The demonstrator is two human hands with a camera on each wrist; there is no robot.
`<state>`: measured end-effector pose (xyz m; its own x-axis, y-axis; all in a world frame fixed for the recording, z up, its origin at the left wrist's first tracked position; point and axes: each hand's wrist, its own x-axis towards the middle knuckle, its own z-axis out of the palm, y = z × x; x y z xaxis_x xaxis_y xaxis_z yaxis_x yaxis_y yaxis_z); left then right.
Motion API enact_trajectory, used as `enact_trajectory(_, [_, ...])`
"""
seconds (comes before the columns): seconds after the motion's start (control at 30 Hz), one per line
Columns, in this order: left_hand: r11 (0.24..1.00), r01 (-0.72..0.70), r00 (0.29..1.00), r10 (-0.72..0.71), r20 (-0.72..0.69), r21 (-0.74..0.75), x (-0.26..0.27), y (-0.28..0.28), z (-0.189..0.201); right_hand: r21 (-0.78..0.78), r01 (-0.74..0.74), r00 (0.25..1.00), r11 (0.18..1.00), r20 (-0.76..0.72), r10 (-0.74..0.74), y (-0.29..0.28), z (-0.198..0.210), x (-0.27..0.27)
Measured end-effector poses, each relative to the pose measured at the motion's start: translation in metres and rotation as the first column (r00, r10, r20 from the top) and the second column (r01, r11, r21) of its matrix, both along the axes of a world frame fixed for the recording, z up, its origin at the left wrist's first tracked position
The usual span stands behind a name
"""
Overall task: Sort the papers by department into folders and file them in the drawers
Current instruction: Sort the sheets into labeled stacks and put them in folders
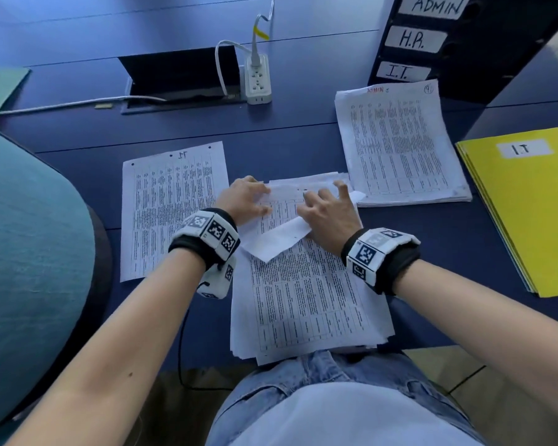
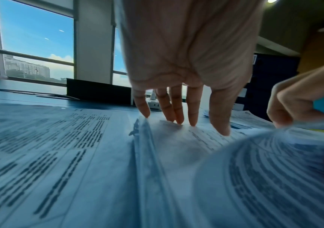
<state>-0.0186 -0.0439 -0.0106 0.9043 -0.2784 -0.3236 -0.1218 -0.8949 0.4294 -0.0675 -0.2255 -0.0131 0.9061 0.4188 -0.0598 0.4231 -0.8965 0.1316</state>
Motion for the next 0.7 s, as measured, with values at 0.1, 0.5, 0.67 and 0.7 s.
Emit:
enact_trajectory(0.1, [0.987, 0.024, 1.0, -0.023, -0.006, 0.157, -0.001, -0.005, -0.005, 0.03, 0.028, 0.999, 0.999, -0.044, -0.026, 0.003, 0.001, -0.002])
enact_trajectory(0.5, [0.976, 0.096, 0.988, -0.117, 0.101, 0.196, 0.006, -0.008, 0.002, 0.059, 0.072, 0.986, 0.996, -0.157, -0.062, 0.0, 0.0, -0.003])
enact_trajectory(0.67, [0.978, 0.14, 0.978, -0.161, 0.13, 0.155, 0.009, -0.005, 0.006, 0.092, 0.107, 0.973, 0.99, -0.215, -0.085, 0.001, 0.001, 0.013])
enact_trajectory(0.7, [0.98, 0.148, 0.978, -0.166, 0.129, 0.135, 0.009, -0.004, 0.006, 0.086, 0.106, 0.973, 0.991, -0.215, -0.086, 0.0, 0.004, 0.014])
